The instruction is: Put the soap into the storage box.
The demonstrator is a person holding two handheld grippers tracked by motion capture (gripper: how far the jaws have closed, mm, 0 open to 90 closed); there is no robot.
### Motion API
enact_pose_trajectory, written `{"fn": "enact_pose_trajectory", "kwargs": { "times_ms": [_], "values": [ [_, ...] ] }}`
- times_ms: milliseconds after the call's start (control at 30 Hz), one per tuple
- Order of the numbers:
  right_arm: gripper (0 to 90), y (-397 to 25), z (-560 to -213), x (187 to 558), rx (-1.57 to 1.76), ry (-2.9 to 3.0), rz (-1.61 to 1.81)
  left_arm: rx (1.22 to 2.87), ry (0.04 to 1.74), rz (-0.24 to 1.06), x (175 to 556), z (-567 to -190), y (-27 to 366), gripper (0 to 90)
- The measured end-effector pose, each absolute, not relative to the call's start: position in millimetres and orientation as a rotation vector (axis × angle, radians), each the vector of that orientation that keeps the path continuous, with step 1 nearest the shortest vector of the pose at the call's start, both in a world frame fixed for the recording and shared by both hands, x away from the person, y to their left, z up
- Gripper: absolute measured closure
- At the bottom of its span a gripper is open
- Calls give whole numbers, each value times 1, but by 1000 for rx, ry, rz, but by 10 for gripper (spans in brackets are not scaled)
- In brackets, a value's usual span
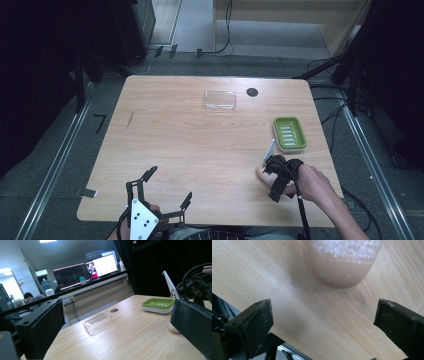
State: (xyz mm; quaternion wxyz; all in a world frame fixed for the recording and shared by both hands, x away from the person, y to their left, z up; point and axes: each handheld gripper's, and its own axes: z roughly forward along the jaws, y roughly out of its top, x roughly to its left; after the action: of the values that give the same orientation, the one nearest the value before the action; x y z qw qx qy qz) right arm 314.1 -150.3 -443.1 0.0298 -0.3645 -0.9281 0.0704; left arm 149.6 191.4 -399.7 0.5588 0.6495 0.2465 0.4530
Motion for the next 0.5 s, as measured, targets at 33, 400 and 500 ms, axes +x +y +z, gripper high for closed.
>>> {"fn": "enact_pose_trajectory", "kwargs": {
  "times_ms": [33,400,500],
  "values": [
    [18,-150,-443,314,-1124,-2861,217,1531,582,1068,150,-400,191,0],
    [8,-139,-442,326,-1139,-2859,162,1529,583,1066,149,-400,192,0],
    [3,-138,-443,329,-1145,-2856,148,1528,584,1066,150,-400,192,0]
  ]
}}
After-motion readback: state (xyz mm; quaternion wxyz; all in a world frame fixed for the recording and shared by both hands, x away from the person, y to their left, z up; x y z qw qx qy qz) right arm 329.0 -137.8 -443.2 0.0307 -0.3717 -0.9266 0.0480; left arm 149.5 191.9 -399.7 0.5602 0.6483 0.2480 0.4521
